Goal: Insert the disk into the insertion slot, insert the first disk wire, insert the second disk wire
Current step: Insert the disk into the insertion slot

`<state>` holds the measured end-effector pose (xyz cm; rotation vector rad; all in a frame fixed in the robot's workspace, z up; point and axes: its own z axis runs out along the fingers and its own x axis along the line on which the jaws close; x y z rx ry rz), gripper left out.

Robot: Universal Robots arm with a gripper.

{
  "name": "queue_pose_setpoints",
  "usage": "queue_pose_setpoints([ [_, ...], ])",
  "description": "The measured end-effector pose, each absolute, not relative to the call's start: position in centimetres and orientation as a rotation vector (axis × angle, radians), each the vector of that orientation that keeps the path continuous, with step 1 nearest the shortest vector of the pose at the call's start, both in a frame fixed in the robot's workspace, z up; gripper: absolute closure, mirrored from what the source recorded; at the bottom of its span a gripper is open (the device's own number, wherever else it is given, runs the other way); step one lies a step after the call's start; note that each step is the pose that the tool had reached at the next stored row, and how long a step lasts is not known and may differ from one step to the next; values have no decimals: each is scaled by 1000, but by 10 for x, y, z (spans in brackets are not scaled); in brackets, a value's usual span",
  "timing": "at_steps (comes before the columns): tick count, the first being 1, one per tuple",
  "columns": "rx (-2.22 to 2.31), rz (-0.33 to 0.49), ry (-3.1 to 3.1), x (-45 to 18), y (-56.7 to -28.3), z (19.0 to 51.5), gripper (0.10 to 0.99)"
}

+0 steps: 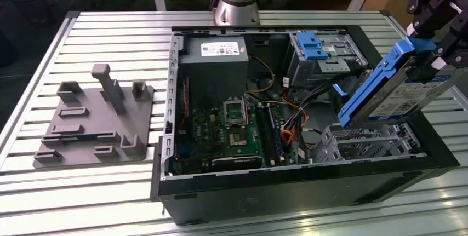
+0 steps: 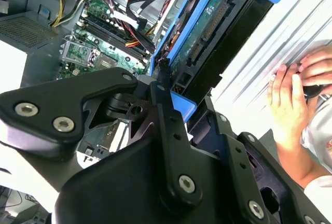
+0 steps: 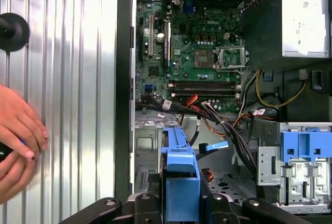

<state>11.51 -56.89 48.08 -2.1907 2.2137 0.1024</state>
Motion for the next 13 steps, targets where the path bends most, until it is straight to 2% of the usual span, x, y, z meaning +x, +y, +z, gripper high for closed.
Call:
queue_pose_setpoints([
  [13,-2176,65,2196,114,-569,481,722],
])
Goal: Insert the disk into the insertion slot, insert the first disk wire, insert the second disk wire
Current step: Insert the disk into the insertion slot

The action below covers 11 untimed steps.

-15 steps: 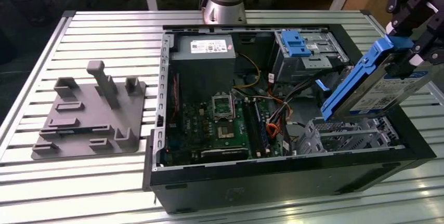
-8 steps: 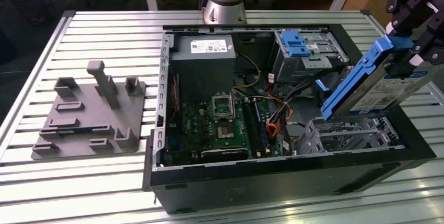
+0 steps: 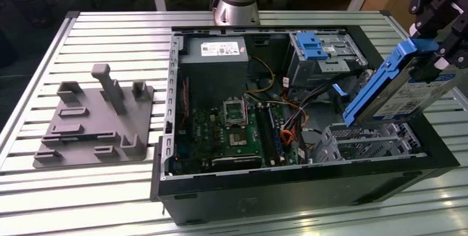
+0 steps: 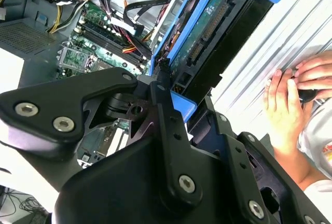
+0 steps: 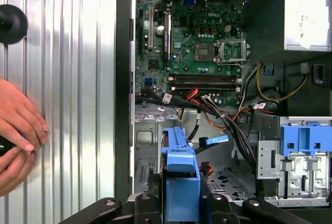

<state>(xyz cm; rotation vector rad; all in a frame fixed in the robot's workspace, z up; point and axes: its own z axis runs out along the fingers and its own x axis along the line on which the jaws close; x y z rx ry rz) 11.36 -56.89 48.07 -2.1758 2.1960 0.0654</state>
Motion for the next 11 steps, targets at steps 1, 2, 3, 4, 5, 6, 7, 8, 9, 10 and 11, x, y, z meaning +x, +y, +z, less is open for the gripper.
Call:
queue_pose_setpoints([
  [1,-2176,65,2196,114,-569,481,722],
  [2,-2176,65,2196,114,-569,481,722],
  [3,-2176,66,2196,114,-569,481,722],
  [4,-2176,65,2196,114,-568,481,722],
  [5,-2176,65,2196,114,-568,481,722],
  [6,-2176,65,2196,114,-568,480,722],
  [7,-2176,65,2196,113,-568,480,722],
  [8,-2176,66,2196,113,-568,480,722],
  [9,-2175,66,2196,113,-568,480,722],
  [10,-2175,66,2197,113,-568,479,722],
  [11,-2174,67,2199,113,-568,479,722],
])
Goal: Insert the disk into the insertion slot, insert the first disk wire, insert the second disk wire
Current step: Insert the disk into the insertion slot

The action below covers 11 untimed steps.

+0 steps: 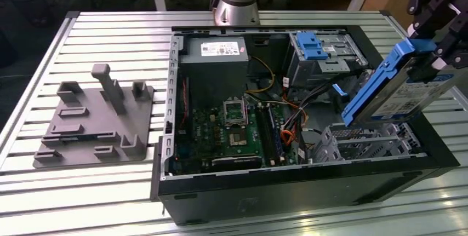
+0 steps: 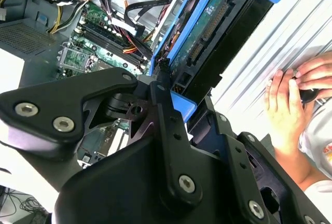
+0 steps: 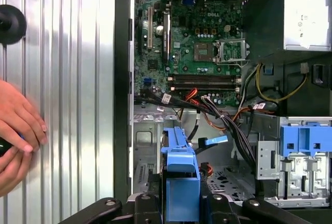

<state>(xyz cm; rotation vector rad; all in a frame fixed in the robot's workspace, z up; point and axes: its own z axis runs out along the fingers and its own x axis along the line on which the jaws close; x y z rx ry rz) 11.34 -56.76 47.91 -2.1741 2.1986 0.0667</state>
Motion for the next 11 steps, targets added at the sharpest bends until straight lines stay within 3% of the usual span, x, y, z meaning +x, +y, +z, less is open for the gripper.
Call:
queue_pose_setpoints([
  [11,-2168,81,2211,113,-568,477,722],
])
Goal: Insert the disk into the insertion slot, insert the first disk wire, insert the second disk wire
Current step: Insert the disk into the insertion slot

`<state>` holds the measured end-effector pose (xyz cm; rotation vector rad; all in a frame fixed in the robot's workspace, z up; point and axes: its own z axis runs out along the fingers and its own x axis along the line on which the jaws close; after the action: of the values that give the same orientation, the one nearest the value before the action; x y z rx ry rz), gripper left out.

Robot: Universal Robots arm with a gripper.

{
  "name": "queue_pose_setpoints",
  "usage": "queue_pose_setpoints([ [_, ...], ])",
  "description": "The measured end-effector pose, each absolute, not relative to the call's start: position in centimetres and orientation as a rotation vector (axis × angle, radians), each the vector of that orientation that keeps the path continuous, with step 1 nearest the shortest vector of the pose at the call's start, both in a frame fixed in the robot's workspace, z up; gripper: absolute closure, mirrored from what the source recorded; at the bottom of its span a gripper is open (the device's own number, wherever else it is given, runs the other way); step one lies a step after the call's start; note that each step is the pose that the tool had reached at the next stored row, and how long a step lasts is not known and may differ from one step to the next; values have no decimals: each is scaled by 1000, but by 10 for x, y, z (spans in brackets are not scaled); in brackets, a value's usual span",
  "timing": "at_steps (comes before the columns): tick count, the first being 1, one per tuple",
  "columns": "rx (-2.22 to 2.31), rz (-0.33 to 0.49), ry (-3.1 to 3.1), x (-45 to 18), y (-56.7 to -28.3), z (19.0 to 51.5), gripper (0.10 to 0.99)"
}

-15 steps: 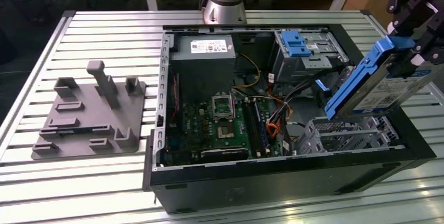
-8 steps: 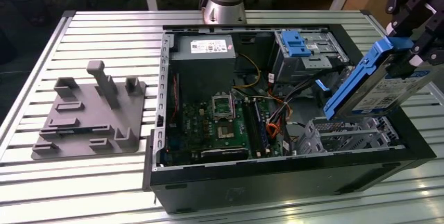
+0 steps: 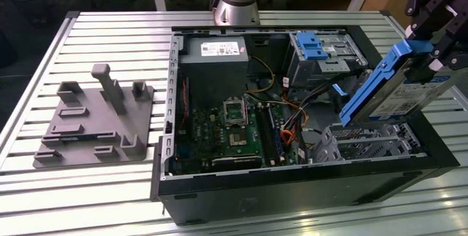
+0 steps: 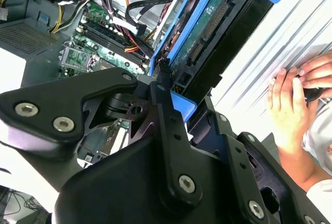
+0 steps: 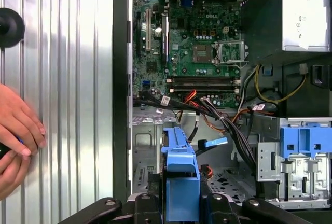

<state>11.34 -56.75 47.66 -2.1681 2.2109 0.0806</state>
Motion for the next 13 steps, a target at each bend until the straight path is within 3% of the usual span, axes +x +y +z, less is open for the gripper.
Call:
queue_pose_setpoints([
  [13,-2168,82,2211,113,-568,472,722],
])
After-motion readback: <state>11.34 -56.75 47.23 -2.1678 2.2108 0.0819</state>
